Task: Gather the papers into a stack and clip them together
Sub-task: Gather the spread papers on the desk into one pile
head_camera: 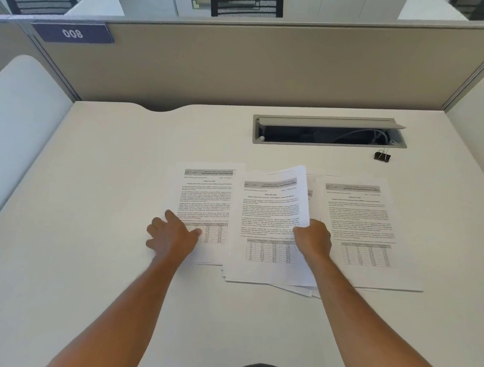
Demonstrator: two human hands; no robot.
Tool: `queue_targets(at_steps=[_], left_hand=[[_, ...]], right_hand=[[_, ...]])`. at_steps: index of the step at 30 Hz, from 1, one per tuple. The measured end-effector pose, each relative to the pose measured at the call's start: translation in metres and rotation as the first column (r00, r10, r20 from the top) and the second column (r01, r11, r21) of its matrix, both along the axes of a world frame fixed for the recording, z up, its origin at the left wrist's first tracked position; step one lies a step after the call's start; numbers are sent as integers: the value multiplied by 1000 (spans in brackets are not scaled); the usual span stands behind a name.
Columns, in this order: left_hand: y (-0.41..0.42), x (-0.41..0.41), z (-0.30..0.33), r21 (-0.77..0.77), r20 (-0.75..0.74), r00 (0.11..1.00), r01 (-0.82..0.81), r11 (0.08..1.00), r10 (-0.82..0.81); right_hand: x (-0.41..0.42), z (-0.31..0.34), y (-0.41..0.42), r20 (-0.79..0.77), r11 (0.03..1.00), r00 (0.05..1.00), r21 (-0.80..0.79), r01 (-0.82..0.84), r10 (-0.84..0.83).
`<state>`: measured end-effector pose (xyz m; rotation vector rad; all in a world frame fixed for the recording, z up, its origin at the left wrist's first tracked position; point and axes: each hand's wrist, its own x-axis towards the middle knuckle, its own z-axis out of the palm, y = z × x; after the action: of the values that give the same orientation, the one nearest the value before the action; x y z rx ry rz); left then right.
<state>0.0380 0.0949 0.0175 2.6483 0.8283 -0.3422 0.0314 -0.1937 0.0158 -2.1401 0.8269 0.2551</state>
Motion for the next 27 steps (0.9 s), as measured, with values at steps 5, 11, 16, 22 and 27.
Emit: queue_targets(at_steps=[5,11,16,22,27], left_hand=[[5,5,2,-78,9,999,-31,996,32],[10,9,2,-212,71,994,-72,975,89],[18,11,9,-291,136,980,-99,952,144],[29,18,19,-344,167,967,-127,930,194],[34,21,23,-394,182,969,-84,915,167]], right_hand=[[-1,-1,3,3,1000,1000,-10,5,-5],[-1,-1,3,5,1000,1000,1,16,-16],[-1,-2,3,9,1000,1000,0,15,-15],[0,-4,2,5,1000,1000,-8,9,-9],[0,-4,1,6,1000,1000,-7,3,-3]])
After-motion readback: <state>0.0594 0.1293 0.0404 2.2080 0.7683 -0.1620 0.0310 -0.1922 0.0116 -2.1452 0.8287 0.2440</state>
